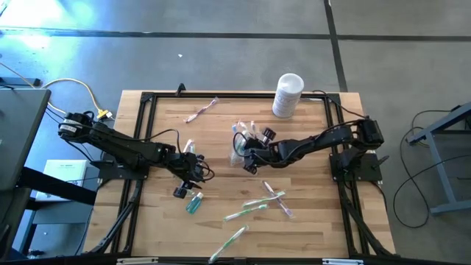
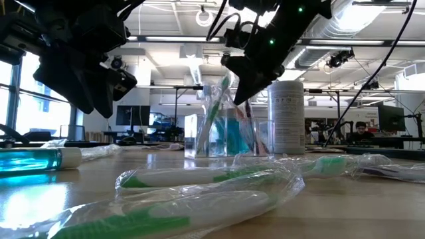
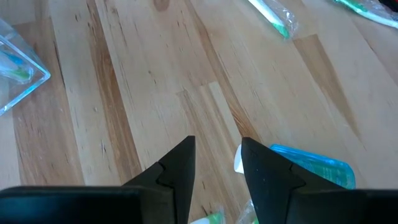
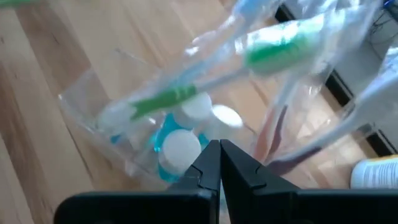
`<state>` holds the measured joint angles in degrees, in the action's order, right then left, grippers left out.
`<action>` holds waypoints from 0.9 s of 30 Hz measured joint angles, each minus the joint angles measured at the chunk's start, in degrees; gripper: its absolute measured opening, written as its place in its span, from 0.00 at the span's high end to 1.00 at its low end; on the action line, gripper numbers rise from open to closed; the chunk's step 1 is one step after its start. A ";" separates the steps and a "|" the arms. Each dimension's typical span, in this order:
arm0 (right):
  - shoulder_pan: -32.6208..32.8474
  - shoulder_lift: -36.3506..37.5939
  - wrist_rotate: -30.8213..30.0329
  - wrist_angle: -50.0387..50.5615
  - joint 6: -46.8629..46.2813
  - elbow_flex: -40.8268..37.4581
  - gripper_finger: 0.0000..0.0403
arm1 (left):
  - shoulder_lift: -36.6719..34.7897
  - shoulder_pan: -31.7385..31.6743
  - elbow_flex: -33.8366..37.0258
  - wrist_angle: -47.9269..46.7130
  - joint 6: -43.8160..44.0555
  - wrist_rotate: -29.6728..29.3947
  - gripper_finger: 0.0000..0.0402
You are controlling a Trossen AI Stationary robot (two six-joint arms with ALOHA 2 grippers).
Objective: Pick & Place toothbrushing station
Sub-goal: Adjust the blue mouthwash bottles in the transparent organizer
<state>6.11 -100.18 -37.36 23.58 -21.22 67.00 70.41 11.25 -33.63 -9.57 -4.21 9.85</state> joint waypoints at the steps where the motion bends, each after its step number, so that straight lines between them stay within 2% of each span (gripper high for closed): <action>1: 0.01 0.16 -0.06 -0.41 0.11 0.00 1.00 | 0.00 0.00 0.00 -0.01 0.00 0.00 0.68; 8: 0.70 0.98 -0.62 -0.73 0.01 0.04 1.00 | 0.00 0.00 0.00 -0.01 0.00 0.00 0.68; 14: -1.62 0.96 7.73 0.27 -2.77 0.03 1.00 | 0.00 0.00 0.00 0.01 0.02 0.00 0.68; 21: -2.59 0.94 3.09 -0.35 0.32 0.03 1.00 | 0.00 0.02 0.00 0.03 0.01 0.00 0.68; 27: -4.59 0.92 6.14 -1.62 1.59 0.02 1.00 | 0.00 0.00 0.00 0.03 -0.02 0.00 0.68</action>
<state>1.52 -99.26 -31.22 21.95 -19.64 67.02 70.41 11.25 -33.63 -9.54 -4.23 9.85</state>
